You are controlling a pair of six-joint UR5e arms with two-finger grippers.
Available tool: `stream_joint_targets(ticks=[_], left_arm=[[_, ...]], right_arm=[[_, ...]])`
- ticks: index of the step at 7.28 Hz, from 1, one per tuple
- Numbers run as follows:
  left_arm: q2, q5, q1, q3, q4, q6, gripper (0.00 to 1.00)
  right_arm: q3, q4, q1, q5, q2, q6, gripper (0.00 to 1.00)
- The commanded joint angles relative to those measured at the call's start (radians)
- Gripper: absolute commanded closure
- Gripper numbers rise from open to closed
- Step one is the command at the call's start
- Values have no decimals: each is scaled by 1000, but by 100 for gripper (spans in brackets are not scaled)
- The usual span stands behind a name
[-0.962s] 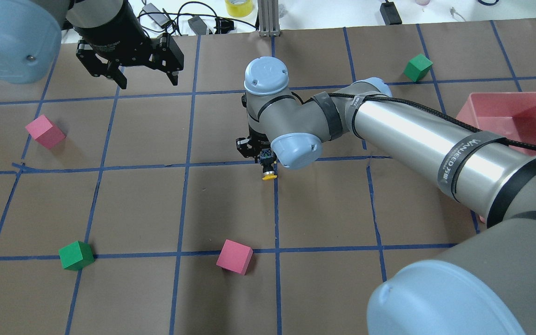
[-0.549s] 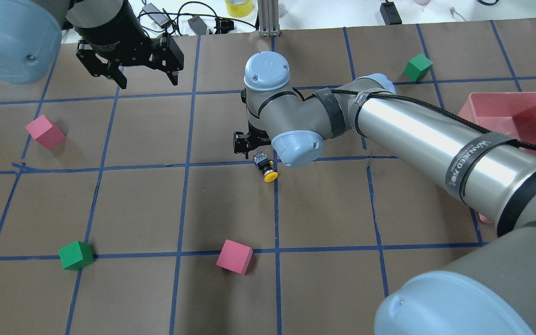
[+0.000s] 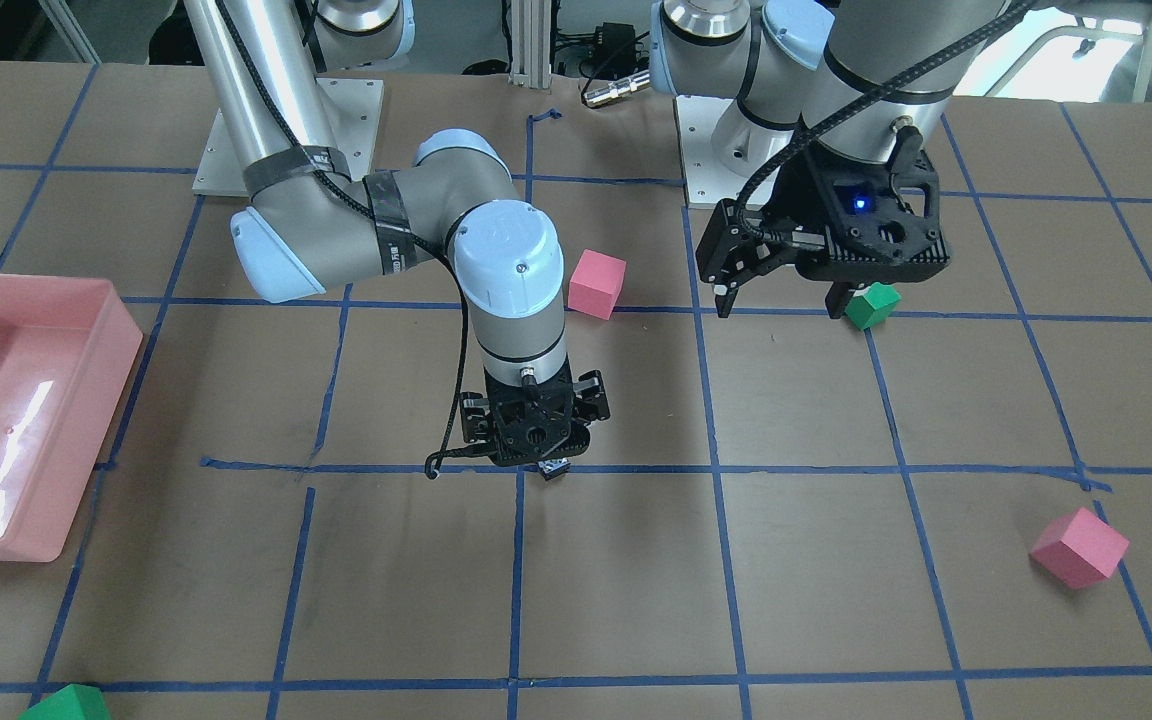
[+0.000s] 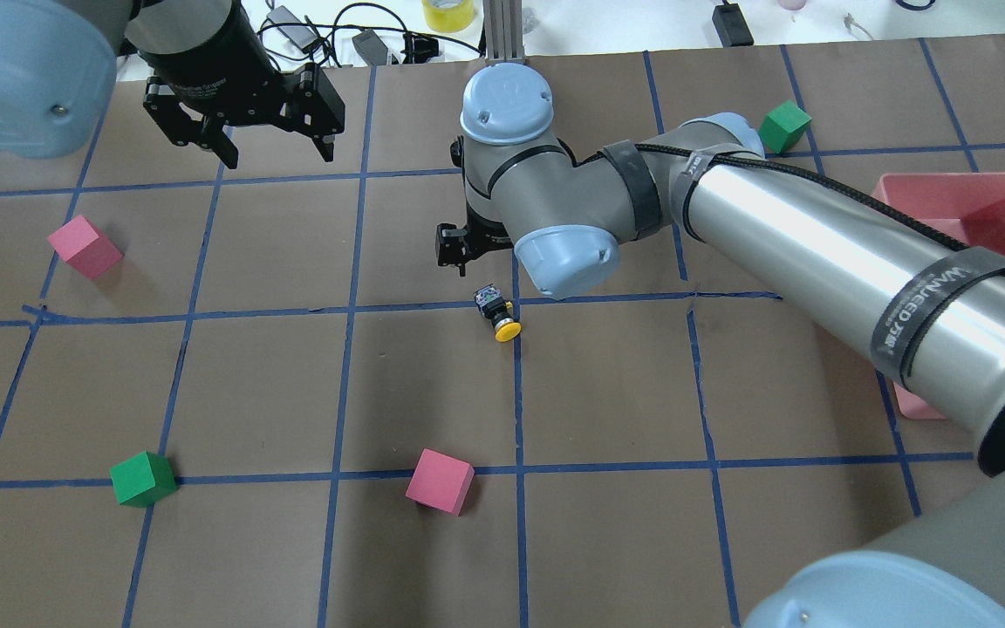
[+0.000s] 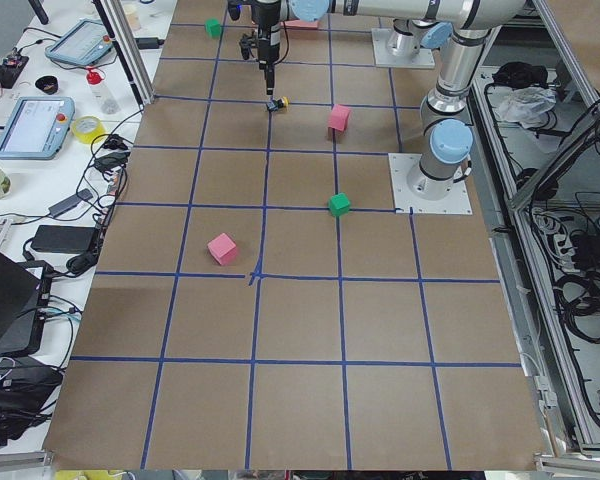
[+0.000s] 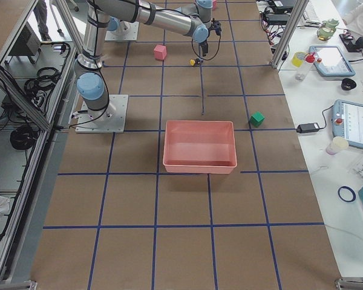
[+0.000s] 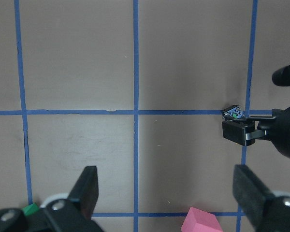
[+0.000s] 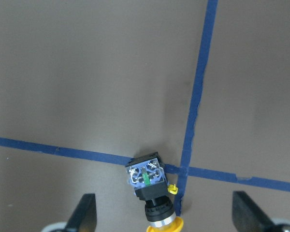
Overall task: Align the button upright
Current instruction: 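Open the right gripper, release the button on its side, and raise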
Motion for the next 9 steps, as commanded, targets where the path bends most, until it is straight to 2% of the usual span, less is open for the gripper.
stream_joint_targets(ticks=[1, 5, 6, 8, 9], left_arm=[[5, -2, -1, -24, 2, -3, 0], [5, -3, 0, -107, 35, -10, 0], [4, -3, 0, -110, 48, -10, 0], [2, -3, -7, -170, 100, -21, 0], [4, -2, -18, -233, 216, -129, 0]], right_arm=[[-5, 75, -57, 2, -40, -79, 0], [-6, 358, -292, -18, -309, -348, 0], [1, 440, -323, -45, -383, -397, 0], [0, 463, -330, -53, -474, -434, 0], [0, 464, -333, -53, -477, -434, 0]])
